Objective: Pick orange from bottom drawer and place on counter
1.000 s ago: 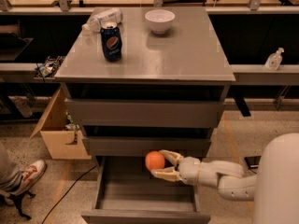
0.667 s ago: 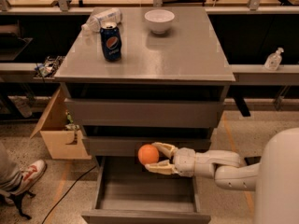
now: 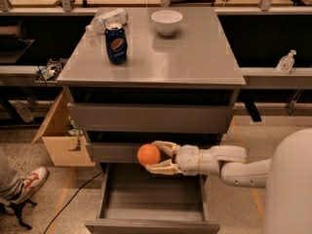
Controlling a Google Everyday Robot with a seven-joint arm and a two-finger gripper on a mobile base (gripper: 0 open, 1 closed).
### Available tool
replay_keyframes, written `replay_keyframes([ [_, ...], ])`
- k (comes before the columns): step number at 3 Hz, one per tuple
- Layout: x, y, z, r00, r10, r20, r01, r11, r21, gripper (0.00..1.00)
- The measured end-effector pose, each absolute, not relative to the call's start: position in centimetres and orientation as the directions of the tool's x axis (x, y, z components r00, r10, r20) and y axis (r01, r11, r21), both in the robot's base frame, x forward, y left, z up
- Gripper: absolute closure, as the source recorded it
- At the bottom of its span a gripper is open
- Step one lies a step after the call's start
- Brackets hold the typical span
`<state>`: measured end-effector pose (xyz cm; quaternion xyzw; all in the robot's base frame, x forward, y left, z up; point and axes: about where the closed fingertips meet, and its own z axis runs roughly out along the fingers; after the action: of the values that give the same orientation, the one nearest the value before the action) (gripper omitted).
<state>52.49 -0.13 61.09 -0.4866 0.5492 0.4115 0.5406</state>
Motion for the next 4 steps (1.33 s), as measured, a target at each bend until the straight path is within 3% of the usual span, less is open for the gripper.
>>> replay_keyframes([
  [4,56.3,2.7,78.2,0.313,-0.091,-0.946,-0.938,0.129,-0.323,1.00],
])
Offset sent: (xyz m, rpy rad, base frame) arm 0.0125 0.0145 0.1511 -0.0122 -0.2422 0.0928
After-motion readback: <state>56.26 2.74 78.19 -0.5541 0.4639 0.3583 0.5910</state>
